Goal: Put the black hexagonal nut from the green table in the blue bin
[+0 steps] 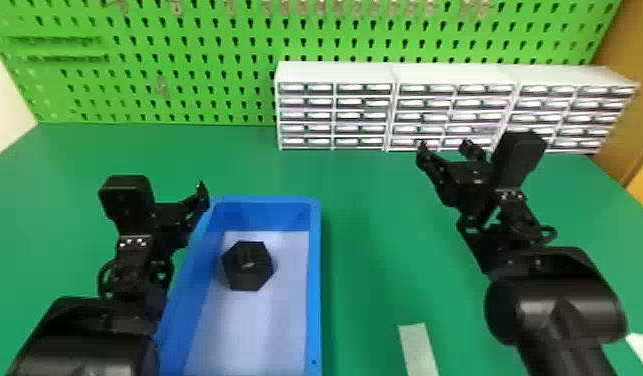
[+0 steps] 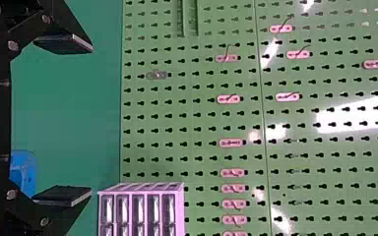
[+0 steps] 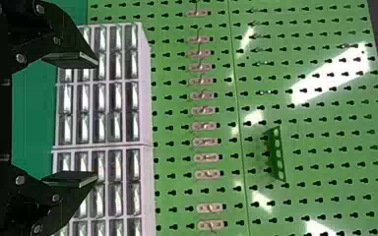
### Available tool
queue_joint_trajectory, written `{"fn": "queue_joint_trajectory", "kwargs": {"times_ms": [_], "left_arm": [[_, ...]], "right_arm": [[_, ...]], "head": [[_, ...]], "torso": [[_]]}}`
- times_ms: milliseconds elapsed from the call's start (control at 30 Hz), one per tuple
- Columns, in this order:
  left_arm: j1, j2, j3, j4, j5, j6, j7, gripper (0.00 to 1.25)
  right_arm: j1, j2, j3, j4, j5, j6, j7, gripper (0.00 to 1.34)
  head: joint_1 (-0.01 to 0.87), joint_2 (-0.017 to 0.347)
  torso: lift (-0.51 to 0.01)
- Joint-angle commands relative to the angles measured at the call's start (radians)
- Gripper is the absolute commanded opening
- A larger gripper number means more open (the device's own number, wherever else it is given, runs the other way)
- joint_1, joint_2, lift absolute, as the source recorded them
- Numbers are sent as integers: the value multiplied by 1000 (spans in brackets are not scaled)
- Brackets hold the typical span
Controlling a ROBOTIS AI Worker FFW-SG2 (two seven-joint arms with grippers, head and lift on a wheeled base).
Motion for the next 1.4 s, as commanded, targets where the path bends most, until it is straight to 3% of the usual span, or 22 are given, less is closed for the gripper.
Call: {"fn": "queue_joint_trajectory", "kwargs": {"times_ms": [0,1367], "left_arm": [[-4,0,-11,0,0,0,-4,1002],[-3,0,5,2,2,-46,-47,1003]], "right_arm": [[35,-1,-14,0,13,-32,-1,881],[80,8,-33,-5,39,-48,-1,879]], "head": [[686,51],[686,51]], "torso": [[-96],[-96]]}}
